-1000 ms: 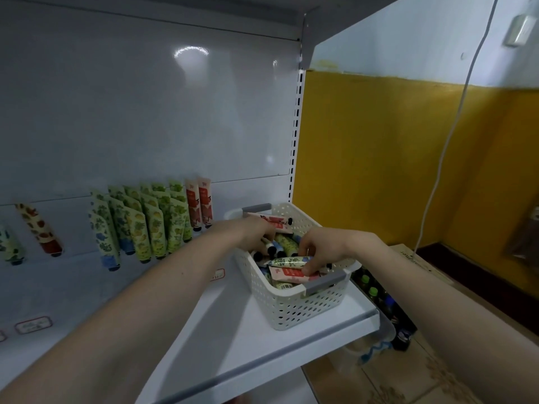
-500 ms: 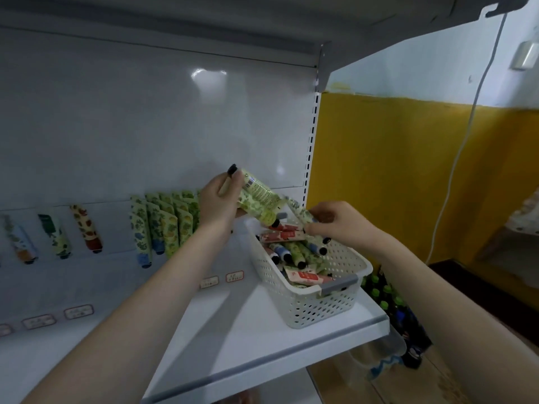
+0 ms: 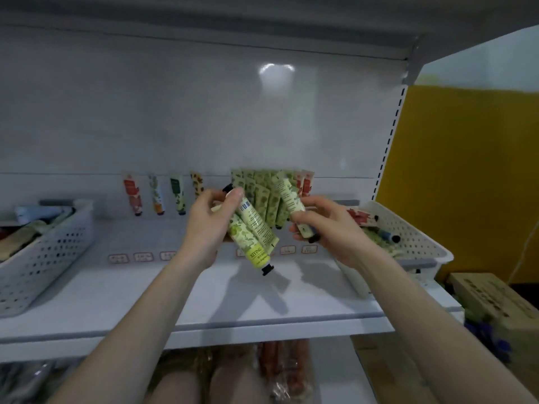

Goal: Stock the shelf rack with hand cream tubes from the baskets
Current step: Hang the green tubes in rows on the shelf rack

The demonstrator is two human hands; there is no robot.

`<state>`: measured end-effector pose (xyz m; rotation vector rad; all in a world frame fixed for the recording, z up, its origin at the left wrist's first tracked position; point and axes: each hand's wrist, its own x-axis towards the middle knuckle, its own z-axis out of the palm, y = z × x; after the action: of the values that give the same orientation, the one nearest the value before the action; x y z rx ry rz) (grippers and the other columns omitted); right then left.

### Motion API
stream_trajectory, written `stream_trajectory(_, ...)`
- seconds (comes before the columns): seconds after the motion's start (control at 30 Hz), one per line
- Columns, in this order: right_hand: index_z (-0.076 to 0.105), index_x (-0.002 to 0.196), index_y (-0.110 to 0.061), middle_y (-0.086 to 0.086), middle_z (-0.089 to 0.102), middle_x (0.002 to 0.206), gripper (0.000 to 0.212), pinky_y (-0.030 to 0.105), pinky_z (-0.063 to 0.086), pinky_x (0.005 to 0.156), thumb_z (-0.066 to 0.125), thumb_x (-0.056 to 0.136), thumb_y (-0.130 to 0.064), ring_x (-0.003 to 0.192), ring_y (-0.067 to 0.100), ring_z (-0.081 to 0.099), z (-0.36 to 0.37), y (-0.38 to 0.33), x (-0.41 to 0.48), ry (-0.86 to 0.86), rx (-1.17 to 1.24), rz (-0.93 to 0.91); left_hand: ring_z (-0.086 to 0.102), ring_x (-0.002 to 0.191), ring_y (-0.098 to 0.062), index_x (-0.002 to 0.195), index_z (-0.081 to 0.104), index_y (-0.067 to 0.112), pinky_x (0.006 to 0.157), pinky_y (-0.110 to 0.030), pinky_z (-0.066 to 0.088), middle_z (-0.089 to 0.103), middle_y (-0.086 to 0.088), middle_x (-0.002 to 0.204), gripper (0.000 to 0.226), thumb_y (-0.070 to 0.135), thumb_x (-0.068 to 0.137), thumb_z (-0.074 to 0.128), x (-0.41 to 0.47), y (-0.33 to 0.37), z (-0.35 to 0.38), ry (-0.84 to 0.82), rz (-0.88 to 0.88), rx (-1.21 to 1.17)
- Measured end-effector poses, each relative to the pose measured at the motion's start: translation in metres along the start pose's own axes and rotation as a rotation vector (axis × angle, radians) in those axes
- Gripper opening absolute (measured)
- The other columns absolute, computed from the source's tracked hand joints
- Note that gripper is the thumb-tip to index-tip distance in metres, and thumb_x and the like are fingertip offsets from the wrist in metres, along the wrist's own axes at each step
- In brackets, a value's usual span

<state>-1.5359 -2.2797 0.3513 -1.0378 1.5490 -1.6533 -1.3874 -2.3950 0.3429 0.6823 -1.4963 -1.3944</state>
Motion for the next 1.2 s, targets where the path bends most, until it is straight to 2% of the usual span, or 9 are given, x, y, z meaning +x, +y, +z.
stream_trajectory(0.17,0.054,0.113,-0.008,0.006,0.058,0.101,0.038,0.019,0.052,0.058,0.069,0.079,0.000,0.069,0.010,0.059,0.046,0.019,-0.005,-0.091,-0.148,-0.012,0.060,0.060,-0.012,0.084,0.066,0.016,0.052,-0.027,0.048,0.060,0.001,0.075,0.011,0.025,0.080,0.069,-0.019,-0.001,-0.042,-0.004,-0.052,0.003)
stream_trajectory(0.27,0.054,0.105,-0.012,0.000,0.058,0.083,0.029,0.020,0.042,0.047,0.069,0.081,-0.006,0.054,0.006,0.052,0.063,0.026,-0.006,-0.120,-0.215,-0.016,0.057,0.044,-0.010,0.072,0.063,0.013,0.040,-0.020,0.043,0.058,0.003,0.056,0.014,0.021,0.078,0.072,-0.024,-0.003,-0.057,0.004,-0.078,0.039)
stream_trajectory(0.37,0.054,0.097,-0.012,0.000,0.049,0.066,0.016,0.020,0.030,0.042,0.064,0.087,-0.021,0.049,0.011,0.042,0.075,0.031,-0.006,-0.132,-0.223,0.008,0.056,0.044,-0.009,0.072,0.061,0.014,0.039,-0.019,0.043,0.057,0.003,0.055,0.014,0.020,0.079,0.072,-0.025,-0.007,-0.068,0.022,-0.080,0.091)
stream_trajectory(0.47,0.056,0.087,0.000,0.010,0.042,0.066,0.026,0.019,0.029,0.042,0.050,0.095,-0.025,0.050,0.013,0.039,0.081,0.037,-0.003,-0.108,-0.237,-0.012,0.059,0.049,-0.011,0.076,0.063,0.016,0.042,-0.021,0.048,0.060,-0.001,0.063,0.011,0.022,0.079,0.072,-0.027,-0.013,-0.076,0.051,-0.111,0.083)
stream_trajectory(0.67,0.062,0.092,-0.012,-0.001,0.056,0.075,0.012,0.020,0.045,0.059,0.055,0.093,-0.021,0.065,0.009,0.052,0.071,0.040,0.017,0.060,-0.300,-0.082,0.064,0.051,-0.008,0.078,0.064,0.014,0.046,-0.022,0.052,0.065,-0.004,0.068,0.010,0.021,0.080,0.071,-0.030,-0.026,-0.083,0.083,-0.170,0.022)
stream_trajectory(0.8,0.059,0.114,0.001,0.004,0.061,0.092,0.030,0.026,0.044,0.076,0.061,0.089,-0.017,0.081,0.014,0.057,0.059,0.033,0.044,0.208,-0.356,-0.132,0.064,0.054,-0.010,0.079,0.065,0.016,0.046,-0.021,0.051,0.065,-0.004,0.069,0.008,0.020,0.081,0.070,-0.028,-0.032,-0.087,0.079,-0.170,0.023)
stream_trajectory(0.9,0.063,0.084,0.007,0.011,0.057,0.068,0.020,0.030,0.042,0.064,0.064,0.086,-0.012,0.062,0.019,0.052,0.053,0.029,0.068,0.305,-0.418,-0.178,0.064,0.056,-0.009,0.080,0.064,0.019,0.047,-0.022,0.051,0.066,-0.001,0.069,0.005,0.020,0.082,0.070,-0.025,-0.036,-0.090,0.076,-0.164,0.022)
stream_trajectory(1.0,0.051,0.066,0.016,0.029,0.051,0.062,0.035,0.026,0.030,0.058,0.063,0.083,-0.012,0.056,0.019,0.042,0.055,0.035,0.090,0.364,-0.542,-0.236,0.064,0.053,-0.005,0.076,0.063,0.021,0.049,-0.023,0.054,0.065,0.008,0.058,0.008,0.020,0.082,0.069,-0.022,-0.041,-0.093,0.083,-0.153,0.030)
stream_trajectory(1.2,0.037,0.055,-0.009,0.003,0.034,0.049,0.037,0.025,0.016,0.048,0.057,0.086,-0.011,0.047,0.013,0.027,0.074,0.049,0.118,0.403,-0.783,-0.139,0.065,0.054,-0.007,0.077,0.065,0.019,0.050,-0.023,0.054,0.066,0.007,0.060,0.007,0.020,0.083,0.069,-0.011,-0.049,-0.096,0.101,-0.164,0.003)
